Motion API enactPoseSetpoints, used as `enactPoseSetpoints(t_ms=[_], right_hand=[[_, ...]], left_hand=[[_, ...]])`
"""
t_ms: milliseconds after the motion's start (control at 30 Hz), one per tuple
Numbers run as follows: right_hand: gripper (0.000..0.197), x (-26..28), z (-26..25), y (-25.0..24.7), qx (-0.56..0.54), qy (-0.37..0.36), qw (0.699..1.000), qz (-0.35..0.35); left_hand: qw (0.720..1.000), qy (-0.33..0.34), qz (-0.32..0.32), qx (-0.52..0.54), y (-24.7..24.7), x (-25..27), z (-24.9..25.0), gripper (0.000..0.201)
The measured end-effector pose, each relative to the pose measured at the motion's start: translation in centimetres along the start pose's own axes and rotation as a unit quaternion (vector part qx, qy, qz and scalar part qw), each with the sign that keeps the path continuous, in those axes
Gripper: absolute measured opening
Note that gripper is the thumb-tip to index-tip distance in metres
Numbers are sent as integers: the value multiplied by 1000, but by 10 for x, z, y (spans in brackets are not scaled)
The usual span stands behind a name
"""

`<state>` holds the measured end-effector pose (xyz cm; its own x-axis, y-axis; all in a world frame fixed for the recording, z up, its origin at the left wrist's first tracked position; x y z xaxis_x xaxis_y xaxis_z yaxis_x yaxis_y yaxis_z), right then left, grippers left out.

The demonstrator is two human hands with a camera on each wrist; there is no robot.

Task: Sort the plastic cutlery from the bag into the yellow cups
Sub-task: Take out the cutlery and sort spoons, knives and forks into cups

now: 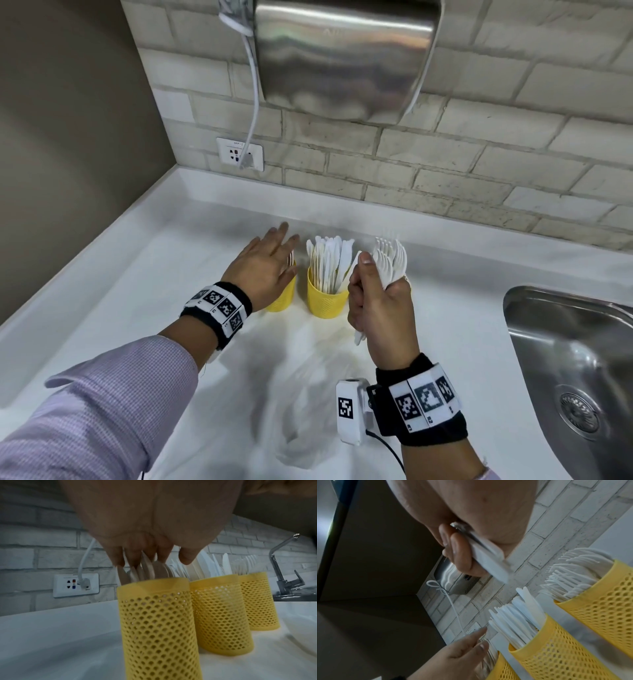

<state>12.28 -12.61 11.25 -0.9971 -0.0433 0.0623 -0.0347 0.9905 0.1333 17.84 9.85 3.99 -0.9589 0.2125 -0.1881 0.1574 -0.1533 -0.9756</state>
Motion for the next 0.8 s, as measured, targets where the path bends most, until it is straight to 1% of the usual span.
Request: enactPoseSetpoints(t_ms=[67, 100, 133, 200, 233, 300, 333, 367, 433, 467, 500, 533, 567, 600, 633, 667, 700, 733, 800], right_hand=[[45, 1, -1, 0, -5, 2, 1000, -2], [44, 1, -1, 0, -7, 3, 1000, -2], [44, 1, -1, 1, -5, 4, 1000, 0], [46, 2, 0, 1, 3, 5, 1000, 0], [48, 2, 0, 2, 3, 3, 1000, -1], [49, 4, -2, 3, 0, 3, 1000, -3], [49, 4, -3, 4, -3, 6, 1000, -5], [50, 5, -5, 4, -8, 10, 1000, -6], [53, 6, -9, 5, -16, 4, 1000, -4], [56, 7, -11, 6, -4, -10, 1000, -4], [60, 6, -12, 5, 19, -31, 999, -1], [64, 5, -12, 5, 39, -51, 998, 4], [64, 5, -11, 5, 51, -63, 997, 14], [61, 4, -11, 5, 49, -65, 996, 23], [57, 5, -11, 5, 43, -62, 997, 29], [53, 5, -10, 6, 34, -57, 997, 30], [49, 6, -11, 7, 21, -45, 998, 29], [47, 8, -11, 8, 7, -26, 999, 28], [47, 12, -12, 9, -11, 10, 1000, 17]], left_hand=[[999, -17, 44, 8, -4, 2, 1, 70], [998, -31, 47, 11, -5, 2, 1, 73], [998, -46, 29, 13, -4, 2, 1, 75], [997, -71, -39, -2, 0, 2, 0, 79], [995, -78, -61, -12, 1, 1, 0, 80], [994, -91, -67, -1, -4, 0, -1, 80], [994, -96, -53, 18, -8, 1, 0, 78], [994, -99, -25, 39, -14, 2, 2, 75], [989, -94, 67, 91, -27, 5, 13, 69], [980, -87, 121, 131, -37, 10, 22, 65], [964, -86, 169, 186, -45, 14, 32, 59], [941, -89, 197, 261, -53, 19, 43, 52], [910, -91, 197, 352, -59, 25, 55, 45], [875, -94, 170, 444, -65, 31, 69, 38], [839, -93, 123, 522, -68, 37, 82, 33], [811, -84, 71, 574, -68, 43, 95, 30], [800, -68, 24, 596, -67, 48, 105, 31], [798, -49, -11, 600, -67, 53, 114, 35], [804, -30, -43, 592, -68, 60, 127, 38]])
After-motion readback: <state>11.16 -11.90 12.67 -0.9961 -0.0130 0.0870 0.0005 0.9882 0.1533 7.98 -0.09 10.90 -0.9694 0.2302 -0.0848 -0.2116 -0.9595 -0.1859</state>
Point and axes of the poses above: each hand's wrist, its own x-axis away from the middle knuckle, its own y-axis out of the palm, z = x × y, the point moved 2 cm from there along -x, towards the middle knuckle, and after that the axes turned 2 degrees about y, right-handed, at the moved point
